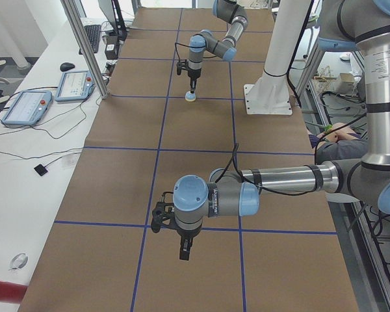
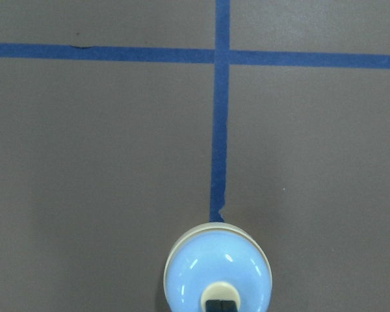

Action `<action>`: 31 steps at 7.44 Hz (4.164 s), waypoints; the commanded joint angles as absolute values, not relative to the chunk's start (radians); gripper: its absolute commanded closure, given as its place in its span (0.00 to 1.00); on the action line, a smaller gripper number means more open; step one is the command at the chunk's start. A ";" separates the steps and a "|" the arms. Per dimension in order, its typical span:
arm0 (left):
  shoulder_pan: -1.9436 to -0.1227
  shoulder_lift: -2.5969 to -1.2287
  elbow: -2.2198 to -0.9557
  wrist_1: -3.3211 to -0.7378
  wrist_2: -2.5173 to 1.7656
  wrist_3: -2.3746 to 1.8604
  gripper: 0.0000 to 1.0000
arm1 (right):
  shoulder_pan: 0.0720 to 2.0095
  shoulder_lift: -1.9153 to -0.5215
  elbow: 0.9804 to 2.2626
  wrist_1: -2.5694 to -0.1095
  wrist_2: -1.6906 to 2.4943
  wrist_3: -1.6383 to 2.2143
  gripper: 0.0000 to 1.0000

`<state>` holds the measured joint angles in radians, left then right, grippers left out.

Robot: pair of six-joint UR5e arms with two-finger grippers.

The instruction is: Place and press bell with both arms

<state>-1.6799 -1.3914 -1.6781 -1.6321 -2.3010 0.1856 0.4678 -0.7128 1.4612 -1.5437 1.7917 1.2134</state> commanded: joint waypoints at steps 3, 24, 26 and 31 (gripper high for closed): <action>-1.678 -1.391 -1.678 -1.634 -2.303 0.186 0.00 | 0.560 -0.721 1.569 -1.617 1.871 1.212 0.65; -1.588 -1.456 -1.667 -1.667 -2.336 0.183 0.00 | 1.559 -1.733 1.736 -1.600 2.272 -0.046 0.00; -1.586 -1.454 -1.667 -1.669 -2.336 0.184 0.00 | 1.559 -1.732 1.746 -1.600 2.272 -0.035 0.00; -1.588 -1.440 -1.675 -1.667 -2.336 0.184 0.00 | 1.559 -1.730 1.744 -1.600 2.272 -0.035 0.00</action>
